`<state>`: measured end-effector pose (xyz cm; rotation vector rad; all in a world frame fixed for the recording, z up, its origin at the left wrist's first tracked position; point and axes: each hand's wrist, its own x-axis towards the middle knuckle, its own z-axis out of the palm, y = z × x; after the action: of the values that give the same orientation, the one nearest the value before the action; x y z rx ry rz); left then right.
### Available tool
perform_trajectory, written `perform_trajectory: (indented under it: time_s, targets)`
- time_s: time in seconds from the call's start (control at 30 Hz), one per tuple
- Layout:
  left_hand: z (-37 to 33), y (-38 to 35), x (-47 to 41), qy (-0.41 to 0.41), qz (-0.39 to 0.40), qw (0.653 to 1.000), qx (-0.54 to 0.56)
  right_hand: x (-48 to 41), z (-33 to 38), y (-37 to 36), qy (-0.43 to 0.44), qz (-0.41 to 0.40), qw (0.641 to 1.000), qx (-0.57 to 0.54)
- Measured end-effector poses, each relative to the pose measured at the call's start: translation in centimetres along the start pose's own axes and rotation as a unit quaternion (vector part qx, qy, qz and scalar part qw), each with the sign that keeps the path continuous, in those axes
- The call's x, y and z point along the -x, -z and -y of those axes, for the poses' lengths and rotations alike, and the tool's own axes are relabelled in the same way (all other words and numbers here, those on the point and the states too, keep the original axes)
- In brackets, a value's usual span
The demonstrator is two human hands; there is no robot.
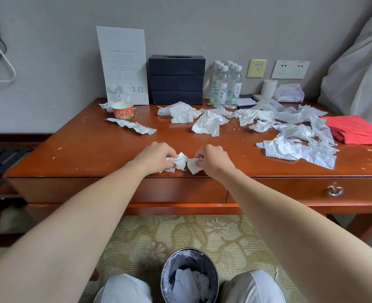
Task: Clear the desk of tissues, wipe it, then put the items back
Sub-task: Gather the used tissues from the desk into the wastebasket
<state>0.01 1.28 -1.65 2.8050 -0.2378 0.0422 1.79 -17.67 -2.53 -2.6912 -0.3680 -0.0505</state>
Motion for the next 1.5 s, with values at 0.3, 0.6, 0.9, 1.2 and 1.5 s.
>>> perform_trajectory:
  time_s: [0.3,0.6,0.9,1.2,1.5]
  targets:
    - [-1.9,-0.2,5.5,-0.009,-0.005,0.999,0.031,5.7,0.0,1.4,-0.004,-0.014,1.000,0.000]
    - [-3.2,-6.6,11.4,-0.029,0.006,0.997,0.072,13.1,-2.4,-2.8,-0.027,0.011,1.000,-0.006]
    - [-0.6,-19.6,13.6,0.049,0.070,0.987,0.135,16.8,-7.0,-14.1,-0.093,0.118,0.989,0.002]
    - [4.3,-30.7,11.3,0.120,0.162,0.970,0.136,13.8,-11.0,-23.8,-0.140,0.199,0.970,0.003]
    - [7.6,-38.1,10.4,0.163,0.314,0.922,0.160,11.2,-14.6,-31.5,-0.148,0.286,0.947,-0.012]
